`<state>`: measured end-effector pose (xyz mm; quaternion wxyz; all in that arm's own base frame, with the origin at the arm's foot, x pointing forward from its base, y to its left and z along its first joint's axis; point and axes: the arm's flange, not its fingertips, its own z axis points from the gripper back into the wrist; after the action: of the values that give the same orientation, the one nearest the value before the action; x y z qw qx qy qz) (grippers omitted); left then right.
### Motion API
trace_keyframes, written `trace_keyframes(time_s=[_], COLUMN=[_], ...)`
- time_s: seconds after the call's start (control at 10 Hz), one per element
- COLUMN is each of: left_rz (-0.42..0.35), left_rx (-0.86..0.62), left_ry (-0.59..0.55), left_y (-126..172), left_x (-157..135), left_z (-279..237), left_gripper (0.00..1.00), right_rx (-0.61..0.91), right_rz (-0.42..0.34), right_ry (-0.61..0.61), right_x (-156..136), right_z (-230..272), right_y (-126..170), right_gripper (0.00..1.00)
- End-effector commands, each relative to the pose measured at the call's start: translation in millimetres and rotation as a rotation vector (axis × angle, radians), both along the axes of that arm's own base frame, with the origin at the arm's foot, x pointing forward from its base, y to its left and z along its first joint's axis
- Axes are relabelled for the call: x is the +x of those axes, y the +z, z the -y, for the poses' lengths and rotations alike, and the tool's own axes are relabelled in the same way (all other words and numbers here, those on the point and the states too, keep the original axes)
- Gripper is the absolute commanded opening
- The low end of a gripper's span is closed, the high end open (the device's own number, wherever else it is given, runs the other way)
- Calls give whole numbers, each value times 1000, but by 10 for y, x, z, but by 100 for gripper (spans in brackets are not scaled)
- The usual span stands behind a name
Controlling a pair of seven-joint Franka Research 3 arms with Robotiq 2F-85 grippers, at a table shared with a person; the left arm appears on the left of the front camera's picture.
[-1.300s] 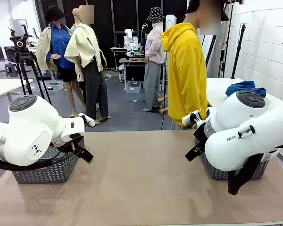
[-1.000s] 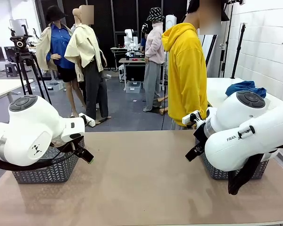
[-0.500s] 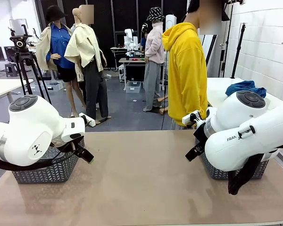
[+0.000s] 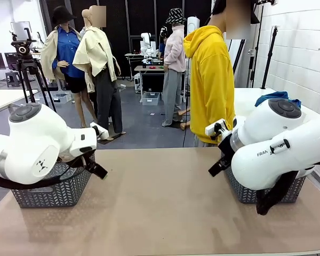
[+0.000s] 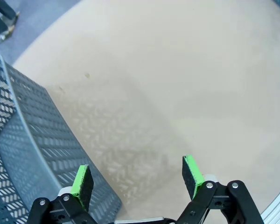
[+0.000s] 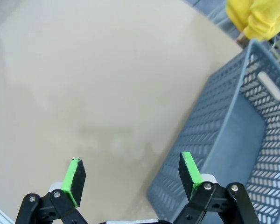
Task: Sort the tops and bottoms.
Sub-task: Lift clothes from the center of the table with your left hand.
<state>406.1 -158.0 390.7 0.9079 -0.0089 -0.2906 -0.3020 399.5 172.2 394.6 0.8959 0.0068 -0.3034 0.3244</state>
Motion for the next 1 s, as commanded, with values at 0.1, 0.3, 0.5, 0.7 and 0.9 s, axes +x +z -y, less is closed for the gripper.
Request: trace_keyframes(time_s=[0.1,0.3,0.5,0.7,0.9], left_rz=[203,297,361,267,183], left_rx=[-38,65,119,122,20], left_ry=[-55,1,192,328,463], left_y=[763,1235,1539,1547,1262], left_x=[161,332,473,407,250], left_z=[-6,-479,-1344,-2332,-3263], left_gripper=[100,100,100,100,100], right_rx=[-1,-39,-101,-77,-36], right_rz=[175,284,328,315,287], right_ry=[-1,-151,-353,-619,-830], right_x=[220,347,491,401,206], right_z=[-31,514,1478,2574,3435], right_y=[642,1157,1370,1320,1086], right_gripper=[100,100,100,100,100])
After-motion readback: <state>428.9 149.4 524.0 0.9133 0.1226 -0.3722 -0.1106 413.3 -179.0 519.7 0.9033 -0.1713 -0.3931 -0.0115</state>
